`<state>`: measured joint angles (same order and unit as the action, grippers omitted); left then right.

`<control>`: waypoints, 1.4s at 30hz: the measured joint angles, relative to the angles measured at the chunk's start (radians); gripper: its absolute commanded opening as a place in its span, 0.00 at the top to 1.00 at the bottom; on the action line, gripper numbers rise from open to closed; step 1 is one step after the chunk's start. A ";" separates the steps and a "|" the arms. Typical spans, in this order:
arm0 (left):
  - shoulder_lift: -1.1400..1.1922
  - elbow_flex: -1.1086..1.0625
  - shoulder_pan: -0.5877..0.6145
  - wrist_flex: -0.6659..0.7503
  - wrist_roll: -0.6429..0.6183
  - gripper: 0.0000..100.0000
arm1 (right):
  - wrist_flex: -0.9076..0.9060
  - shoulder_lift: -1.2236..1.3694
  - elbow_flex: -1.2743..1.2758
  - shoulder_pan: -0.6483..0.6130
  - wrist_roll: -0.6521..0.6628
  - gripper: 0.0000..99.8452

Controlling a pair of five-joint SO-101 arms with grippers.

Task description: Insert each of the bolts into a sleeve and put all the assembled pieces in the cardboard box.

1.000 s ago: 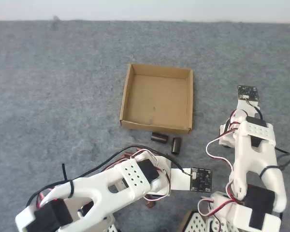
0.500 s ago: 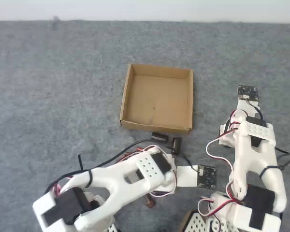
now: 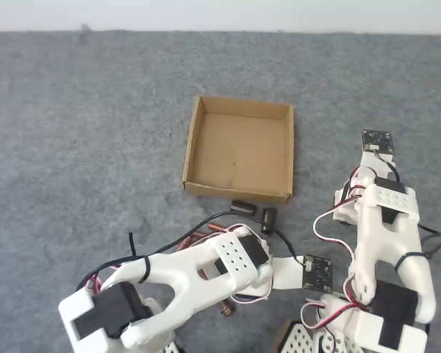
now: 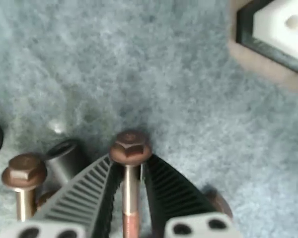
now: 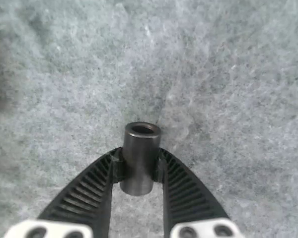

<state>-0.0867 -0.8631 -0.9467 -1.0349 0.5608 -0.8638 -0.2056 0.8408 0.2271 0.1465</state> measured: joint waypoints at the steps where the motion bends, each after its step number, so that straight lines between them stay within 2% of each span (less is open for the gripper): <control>1: 0.002 0.006 -0.005 -0.009 0.000 0.99 | 0.000 0.000 0.000 0.000 0.000 0.99; 6: 0.003 0.087 -0.021 -0.169 0.000 0.99 | 0.000 0.000 0.000 0.000 0.000 0.99; 9: 0.003 0.141 -0.023 -0.247 -0.057 0.99 | 0.000 0.000 0.000 0.000 0.000 0.99; 12: 0.003 0.166 -0.021 -0.261 -0.143 0.99 | 0.000 0.000 0.000 0.000 0.000 0.99; 20: -0.017 0.192 -0.006 -0.269 -0.267 0.99 | 0.000 0.000 0.000 0.000 0.000 0.99; 25: -0.121 0.192 0.126 -0.288 -0.304 0.99 | 0.000 0.000 0.000 0.000 -0.038 0.99; 28: -0.170 0.180 0.213 -0.290 -0.307 0.99 | 0.000 0.000 0.000 0.000 -0.051 0.99; 31: -0.207 0.163 0.249 -0.272 -0.322 0.99 | 0.000 0.000 0.000 0.000 -0.055 0.99; 38: -0.344 0.084 0.299 -0.135 -0.493 0.99 | 0.000 0.000 0.000 0.000 -0.055 0.99; 42: -0.446 0.031 0.407 -0.041 -0.565 0.99 | 0.000 0.000 0.000 0.000 -0.055 0.99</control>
<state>-0.5332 -0.8324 -0.5401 -1.0764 -0.0038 -0.8638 -0.2056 0.8408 0.2271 0.0913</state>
